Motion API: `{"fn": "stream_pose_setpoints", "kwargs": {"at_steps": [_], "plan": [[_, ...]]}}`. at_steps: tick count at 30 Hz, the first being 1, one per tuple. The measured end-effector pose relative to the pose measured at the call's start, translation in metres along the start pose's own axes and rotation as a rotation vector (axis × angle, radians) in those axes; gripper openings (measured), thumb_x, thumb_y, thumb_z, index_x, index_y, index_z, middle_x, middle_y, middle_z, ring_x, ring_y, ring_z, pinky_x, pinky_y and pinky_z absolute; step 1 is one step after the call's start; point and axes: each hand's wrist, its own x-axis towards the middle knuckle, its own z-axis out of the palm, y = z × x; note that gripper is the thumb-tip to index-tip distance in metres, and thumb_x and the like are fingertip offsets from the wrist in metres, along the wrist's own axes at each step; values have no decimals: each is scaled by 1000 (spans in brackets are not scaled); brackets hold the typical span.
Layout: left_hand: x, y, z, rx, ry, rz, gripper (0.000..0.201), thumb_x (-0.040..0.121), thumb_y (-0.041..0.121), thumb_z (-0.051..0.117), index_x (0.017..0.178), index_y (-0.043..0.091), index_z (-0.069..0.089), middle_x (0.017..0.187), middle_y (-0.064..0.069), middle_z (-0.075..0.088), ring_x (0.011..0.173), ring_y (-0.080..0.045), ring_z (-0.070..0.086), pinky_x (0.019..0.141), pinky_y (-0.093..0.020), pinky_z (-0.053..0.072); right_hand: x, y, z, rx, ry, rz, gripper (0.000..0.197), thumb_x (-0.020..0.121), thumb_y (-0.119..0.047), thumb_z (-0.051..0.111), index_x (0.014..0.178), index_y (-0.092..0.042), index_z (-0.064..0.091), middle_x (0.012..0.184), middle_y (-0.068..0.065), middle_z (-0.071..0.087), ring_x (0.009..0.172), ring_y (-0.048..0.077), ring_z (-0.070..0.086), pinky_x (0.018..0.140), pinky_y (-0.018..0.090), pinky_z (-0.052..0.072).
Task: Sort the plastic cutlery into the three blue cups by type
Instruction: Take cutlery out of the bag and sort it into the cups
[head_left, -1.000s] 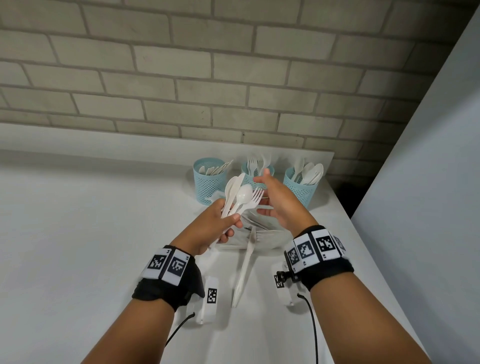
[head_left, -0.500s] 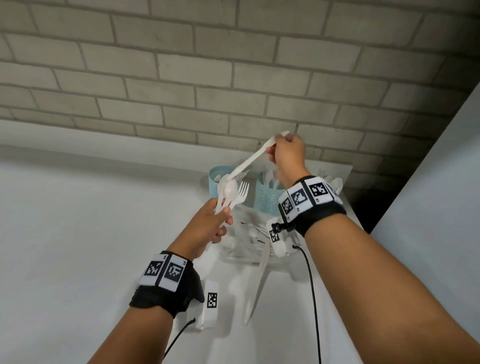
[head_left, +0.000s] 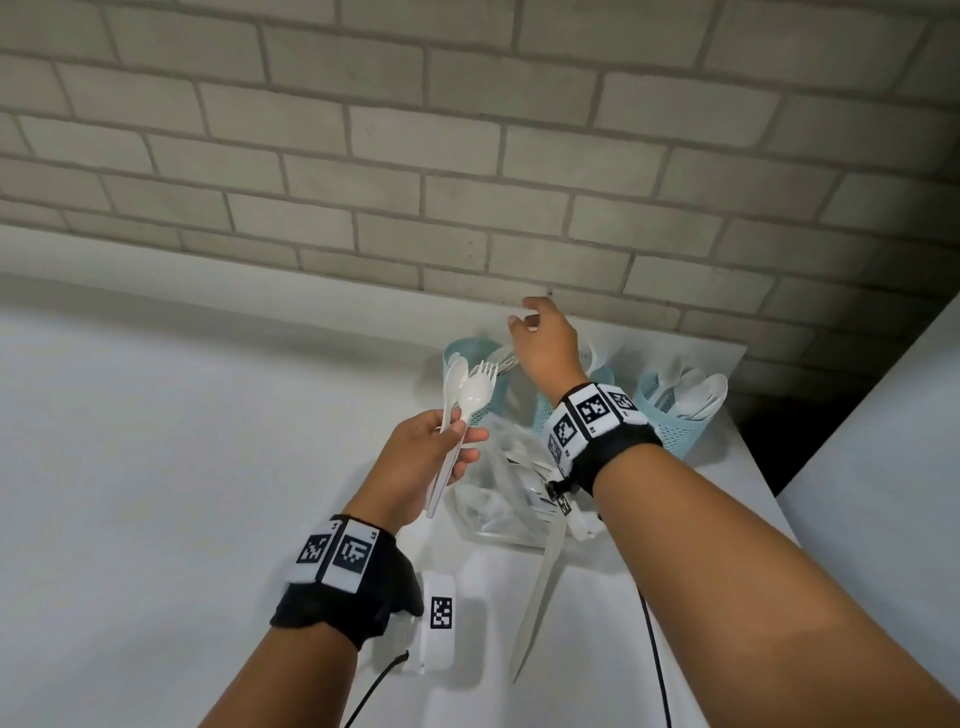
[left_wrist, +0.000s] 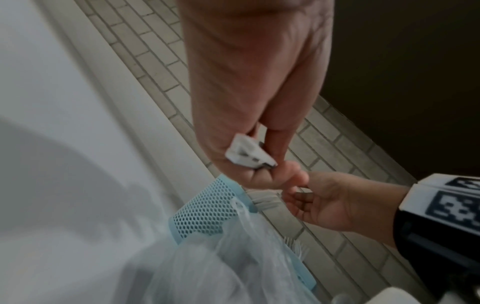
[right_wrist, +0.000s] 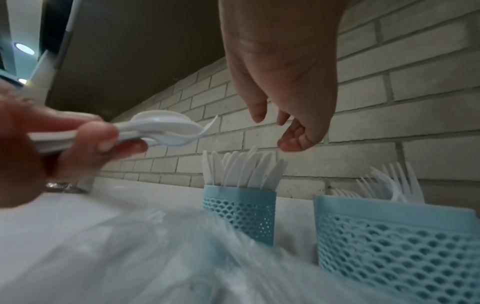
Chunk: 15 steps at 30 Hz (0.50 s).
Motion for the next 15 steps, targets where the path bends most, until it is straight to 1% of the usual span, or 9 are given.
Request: {"fn": "stream_pose_setpoints", "kwargs": {"at_steps": [2, 4, 5, 6, 8, 10, 12, 13, 15], "plan": [[1, 0, 4, 1, 15, 7, 17, 98, 21, 47, 110, 13, 57, 91, -3, 70, 60, -7, 57, 54, -16, 47, -7, 1, -4, 37, 100, -33, 30, 93, -26, 54, 119, -12, 56, 109, 8, 61, 97, 20, 57, 76, 18, 40], [2, 0, 9, -5, 29, 11, 18, 98, 23, 47, 109, 14, 58, 88, -3, 70, 57, -8, 51, 50, -16, 42, -17, 0, -8, 82, 124, -61, 21, 91, -31, 57, 98, -12, 60, 86, -1, 59, 77, 12, 53, 61, 8, 37], [3, 0, 12, -10, 31, 11, 18, 97, 23, 47, 108, 15, 58, 85, -3, 70, 55, -8, 49, 48, -16, 40, -23, 1, -10, 86, 109, -74, 21, 90, -33, 58, 88, -12, 59, 76, -4, 56, 69, 9, 50, 57, 7, 35], [4, 0, 15, -12, 27, 13, 18, 97, 24, 48, 109, 16, 58, 83, -2, 70, 54, -8, 48, 47, -16, 40, -27, 4, -12, 83, 89, -83, 25, 90, -36, 59, 82, -13, 58, 71, -7, 53, 65, 7, 48, 56, 9, 36], [5, 0, 23, -2, 10, 17, 18, 97, 27, 48, 109, 17, 58, 82, -2, 69, 52, -7, 49, 46, -16, 39, -31, 9, -17, 90, 46, -74, 29, 89, -41, 58, 80, -14, 58, 71, -7, 55, 63, 3, 48, 59, 13, 37], [6, 2, 32, 16, -15, 18, 17, 97, 28, 47, 107, 19, 58, 82, -3, 69, 51, -6, 51, 46, -16, 40, -35, 13, -26, 129, -67, -46, 29, 91, -40, 56, 79, -14, 60, 69, -7, 56, 60, 3, 49, 59, 16, 38], [8, 4, 42, 30, -50, 12, 16, 98, 28, 45, 106, 20, 57, 82, -3, 69, 50, -5, 52, 47, -15, 41, -41, 19, -37, 169, -190, -18, 30, 94, -35, 53, 75, -13, 59, 59, -5, 51, 48, 1, 47, 51, 16, 37], [9, 4, 48, 40, -69, 5, 16, 98, 28, 45, 106, 20, 56, 82, -3, 69, 49, -5, 53, 48, -15, 41, -43, 22, -43, 178, -216, -2, 31, 96, -33, 50, 74, -13, 59, 56, -3, 49, 42, 1, 45, 46, 15, 36], [11, 3, 60, 66, -107, -10, 16, 99, 27, 43, 105, 19, 54, 82, -4, 69, 46, -4, 54, 46, -15, 41, -45, 30, -55, 196, -196, 54, 32, 97, -32, 47, 74, -14, 59, 53, 1, 48, 40, 4, 42, 43, 16, 34]]}}
